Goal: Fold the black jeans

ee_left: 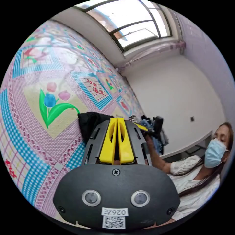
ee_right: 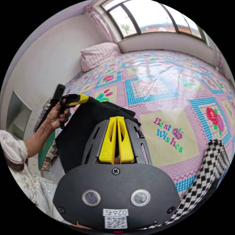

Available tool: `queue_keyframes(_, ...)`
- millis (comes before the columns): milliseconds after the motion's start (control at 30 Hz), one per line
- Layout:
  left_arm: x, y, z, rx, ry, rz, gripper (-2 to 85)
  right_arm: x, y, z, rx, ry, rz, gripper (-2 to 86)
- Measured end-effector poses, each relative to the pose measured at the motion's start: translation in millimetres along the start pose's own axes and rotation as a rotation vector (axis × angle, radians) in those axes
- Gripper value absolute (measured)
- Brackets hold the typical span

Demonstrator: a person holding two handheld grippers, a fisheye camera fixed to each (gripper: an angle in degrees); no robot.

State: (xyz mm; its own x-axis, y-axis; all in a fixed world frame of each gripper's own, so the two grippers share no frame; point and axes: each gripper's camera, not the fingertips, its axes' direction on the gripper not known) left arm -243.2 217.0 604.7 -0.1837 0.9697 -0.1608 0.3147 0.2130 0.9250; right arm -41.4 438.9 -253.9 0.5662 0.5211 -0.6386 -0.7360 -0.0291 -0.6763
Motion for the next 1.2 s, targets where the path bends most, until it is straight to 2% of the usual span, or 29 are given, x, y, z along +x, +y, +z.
queue_keyframes(33, 8.6, 4.7, 10.2, -0.074, -0.193, 0.071, -1.0, -1.9, 7.4, 0.2, 0.013, 0.074, -0.008, -0.9)
queue_keyframes(67, 7.7, 6.8, 15.7, -0.088, -0.209, 0.090, -1.0, 1.4, 11.8, 15.8, -0.018, 0.108, -0.045, -0.9)
queue_keyframes(100, -2.2, 9.3, 16.2, -0.060, -0.144, 0.051, -1.0, 7.1, 12.9, 27.5, -0.053, 0.088, -0.039, -0.9)
queue_keyframes(133, -15.8, 9.4, 13.4, -0.057, -0.038, -0.036, -1.0, 21.7, 15.7, 32.0, -0.020, 0.011, 0.020, -0.9)
queue_keyframes(200, -12.5, 17.4, 5.3, 0.001, 0.022, -0.077, -1.0, 38.1, 16.6, 28.6, -0.024, -0.089, 0.097, -0.9)
queue_keyframes(333, 51.8, 57.7, -6.5, 0.092, -0.046, 0.083, -1.0, 15.4, 43.4, -6.3, 0.106, -0.140, 0.139, -0.9)
queue_keyframes(400, 54.5, 70.5, 14.7, -0.004, -0.191, 0.083, -1.0, -5.7, 64.1, -11.9, 0.166, -0.174, 0.130, -0.9)
queue_keyframes(433, 43.1, 75.7, 36.1, -0.109, -0.249, 0.064, -1.0, -19.5, 72.8, 0.3, 0.145, -0.138, 0.117, -0.9)
queue_keyframes(467, 37.4, 78.2, 39.6, -0.108, -0.200, 0.053, -1.0, -30.3, 74.4, 29.5, 0.034, -0.050, 0.077, -0.9)
queue_keyframes(533, 31.6, 87.2, 25.2, -0.004, -0.014, -0.047, -1.0, -36.5, 78.2, 57.8, -0.048, 0.006, 0.074, -0.9)
queue_keyframes(600, 52.9, 99.6, 10.2, 0.056, -0.024, 0.012, -1.0, -51.0, 84.0, 41.0, 0.016, 0.014, 0.064, -0.9)
queue_keyframes(700, 97.9, 134.8, -11.4, 0.061, -0.112, 0.130, -1.0, -101.8, 111.9, 9.1, 0.113, 0.107, -0.036, -0.9)
queue_keyframes(800, 126.7, 187.0, -21.1, 0.024, -0.284, 0.203, -1.0, -160.3, 158.4, 7.7, 0.126, 0.183, -0.133, -0.9)
queue_keyframes(933, 124.9, 242.9, 14.1, -0.196, -0.543, 0.238, -1.0, -203.7, 207.1, 99.5, -0.116, 0.460, -0.204, -0.9)
queue_keyframes(967, 127.5, 247.0, 12.5, -0.177, -0.540, 0.229, -1.0, -217.2, 221.0, 104.5, 0.009, 0.536, -0.228, -0.9)
queue_keyframes(1033, 154.3, 256.5, -4.7, -0.165, -0.462, 0.256, -1.0, -234.3, 222.6, 115.7, -0.039, 0.633, -0.241, -0.9)
queue_keyframes(1100, 186.3, 267.9, -33.6, -0.094, -0.464, 0.337, -1.0, -253.0, 219.1, 108.1, -0.090, 0.698, -0.214, -0.9)
queue_keyframes(1133, 209.2, 277.9, -60.8, -0.027, -0.493, 0.395, -1.0, -268.6, 220.1, 89.0, -0.055, 0.724, -0.199, -0.9)
queue_keyframes(1200, 241.3, 298.2, -112.0, 0.108, -0.513, 0.459, -1.0, -299.9, 232.8, 33.0, 0.166, 0.721, -0.166, -0.9)
